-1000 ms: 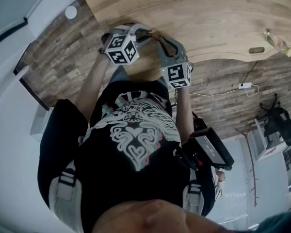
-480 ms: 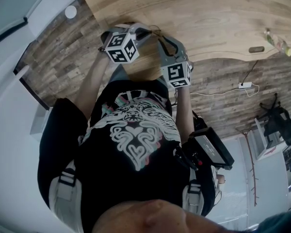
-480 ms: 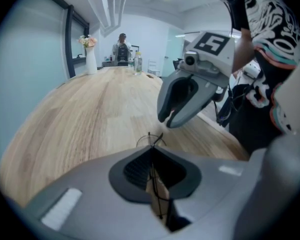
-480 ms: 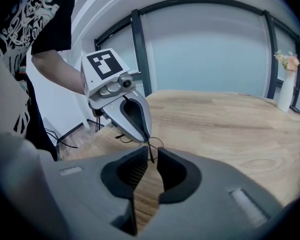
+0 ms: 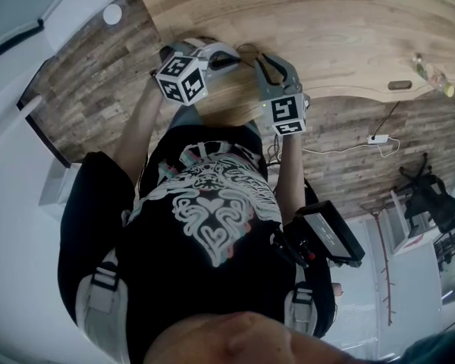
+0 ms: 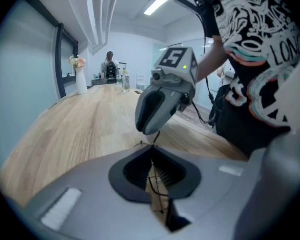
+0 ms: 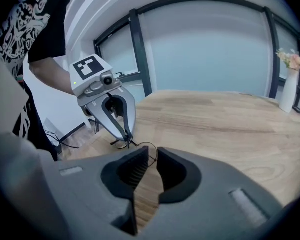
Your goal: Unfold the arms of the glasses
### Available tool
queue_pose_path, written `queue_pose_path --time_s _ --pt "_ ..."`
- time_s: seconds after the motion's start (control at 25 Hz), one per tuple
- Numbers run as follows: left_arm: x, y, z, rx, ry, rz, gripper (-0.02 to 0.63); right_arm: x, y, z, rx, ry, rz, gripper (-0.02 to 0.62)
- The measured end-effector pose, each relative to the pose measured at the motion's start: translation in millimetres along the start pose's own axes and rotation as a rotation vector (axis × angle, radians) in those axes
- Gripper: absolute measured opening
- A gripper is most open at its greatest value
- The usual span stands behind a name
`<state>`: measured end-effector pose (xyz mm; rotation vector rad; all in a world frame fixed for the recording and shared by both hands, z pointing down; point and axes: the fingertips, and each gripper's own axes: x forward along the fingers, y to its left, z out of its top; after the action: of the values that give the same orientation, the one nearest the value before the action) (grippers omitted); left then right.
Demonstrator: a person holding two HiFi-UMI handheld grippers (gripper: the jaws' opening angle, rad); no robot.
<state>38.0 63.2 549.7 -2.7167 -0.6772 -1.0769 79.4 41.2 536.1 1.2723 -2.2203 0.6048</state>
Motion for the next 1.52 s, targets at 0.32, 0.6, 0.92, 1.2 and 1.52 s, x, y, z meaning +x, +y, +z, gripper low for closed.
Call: queue_pose_path --time_s 0.32,0.6,0.92,1.2,1.52 --pt "-11 -6 -5 0.036 -0.033 -0.012 0.002 36 25 -5 -0.282 0.164 0.116 0.0" --pt "-17 -10 -10 0.031 -0.059 -0.023 0.002 35 40 -2 -0.298 0.128 0.186 0.0" --pt "-16 -10 -7 0.074 -0.096 -0.017 0.002 35 37 -3 -0.354 0.134 0.207 0.0" --pt "-20 -10 -5 0.127 -0.109 -0.013 0.0 25 33 -5 -0.364 0.085 0.214 0.0" --pt "-25 -14 -5 0.146 -0.122 -0.029 0.0 37 46 -12 -0.447 0.093 0.264 0.0"
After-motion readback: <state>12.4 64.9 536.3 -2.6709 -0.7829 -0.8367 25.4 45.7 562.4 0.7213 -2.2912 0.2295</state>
